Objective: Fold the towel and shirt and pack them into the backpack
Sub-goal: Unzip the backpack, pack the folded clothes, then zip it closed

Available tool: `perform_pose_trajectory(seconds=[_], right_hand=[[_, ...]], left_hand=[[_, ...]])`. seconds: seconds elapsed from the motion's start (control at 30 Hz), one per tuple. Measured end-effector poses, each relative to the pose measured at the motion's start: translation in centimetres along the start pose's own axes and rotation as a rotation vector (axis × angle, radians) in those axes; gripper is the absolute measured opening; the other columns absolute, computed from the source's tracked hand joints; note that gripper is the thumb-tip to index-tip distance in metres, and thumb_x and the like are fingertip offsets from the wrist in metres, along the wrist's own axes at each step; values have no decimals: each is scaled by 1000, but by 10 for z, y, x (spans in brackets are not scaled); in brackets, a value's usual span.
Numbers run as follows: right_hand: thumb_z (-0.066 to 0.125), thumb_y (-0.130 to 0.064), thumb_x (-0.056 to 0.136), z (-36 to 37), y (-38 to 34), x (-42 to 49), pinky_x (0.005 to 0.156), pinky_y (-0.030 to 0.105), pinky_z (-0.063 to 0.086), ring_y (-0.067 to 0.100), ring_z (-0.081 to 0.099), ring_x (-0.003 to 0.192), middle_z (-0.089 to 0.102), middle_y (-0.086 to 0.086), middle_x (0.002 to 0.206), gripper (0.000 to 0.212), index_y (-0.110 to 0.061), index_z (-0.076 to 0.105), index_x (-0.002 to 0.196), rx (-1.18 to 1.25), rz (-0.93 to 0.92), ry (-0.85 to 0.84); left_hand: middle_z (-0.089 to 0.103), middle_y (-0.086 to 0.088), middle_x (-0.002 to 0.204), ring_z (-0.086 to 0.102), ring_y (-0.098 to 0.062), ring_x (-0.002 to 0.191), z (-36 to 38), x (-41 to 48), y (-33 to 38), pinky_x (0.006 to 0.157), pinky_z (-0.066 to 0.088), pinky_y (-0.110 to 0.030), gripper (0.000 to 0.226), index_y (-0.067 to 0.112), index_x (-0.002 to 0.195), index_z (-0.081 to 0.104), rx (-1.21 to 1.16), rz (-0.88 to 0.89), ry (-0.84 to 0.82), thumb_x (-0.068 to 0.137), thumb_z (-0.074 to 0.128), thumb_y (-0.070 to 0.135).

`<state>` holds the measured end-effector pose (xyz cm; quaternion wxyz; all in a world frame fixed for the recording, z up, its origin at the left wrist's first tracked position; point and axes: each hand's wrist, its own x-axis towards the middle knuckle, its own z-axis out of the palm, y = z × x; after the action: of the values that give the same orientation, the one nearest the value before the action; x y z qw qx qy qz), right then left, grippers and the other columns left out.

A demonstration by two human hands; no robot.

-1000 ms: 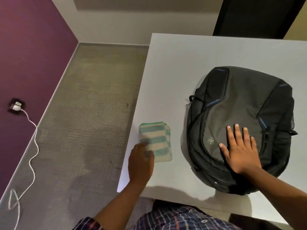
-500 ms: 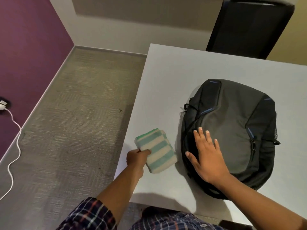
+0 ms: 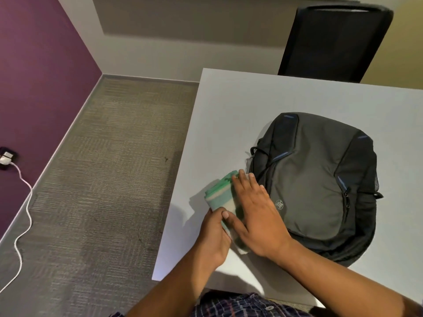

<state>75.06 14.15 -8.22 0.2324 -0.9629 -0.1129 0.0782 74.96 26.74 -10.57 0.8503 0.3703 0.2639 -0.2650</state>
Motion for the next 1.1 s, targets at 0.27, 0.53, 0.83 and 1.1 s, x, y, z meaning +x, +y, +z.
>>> perform_pose_trajectory(seconds=[0.27,0.53,0.83,1.1], right_hand=[[27,-81,86,-27,-3,-19,117,60,12,17,-25,148,-16,-13,163,78,-49,1,152,-9,98,76],[54,-39,79,-35,40,-42,121,47,14,17,-15,151,-10,-10,164,86,-47,10,153,232,191,159],[47,-17,75,-52,84,-77,103,30,46,-6,51,122,50,-19,143,79,-46,34,147,887,538,406],[48,-15,67,-70,109,-113,98,45,50,16,59,117,61,-9,130,77,-49,49,135,1039,691,602]], left_hand=[[68,-17,119,67,-29,107,48,-27,10,89,52,-42,44,12,126,59,-134,22,-173,89,35,15],[60,-18,131,52,-33,127,78,-10,-6,112,34,-46,58,10,134,53,-37,-145,-314,85,35,33],[65,-6,124,59,-26,118,94,38,-34,101,46,-34,35,17,119,60,615,-133,-255,102,31,26],[64,4,104,58,-17,95,59,60,-75,83,48,-31,40,21,113,66,1889,758,-736,82,58,44]])
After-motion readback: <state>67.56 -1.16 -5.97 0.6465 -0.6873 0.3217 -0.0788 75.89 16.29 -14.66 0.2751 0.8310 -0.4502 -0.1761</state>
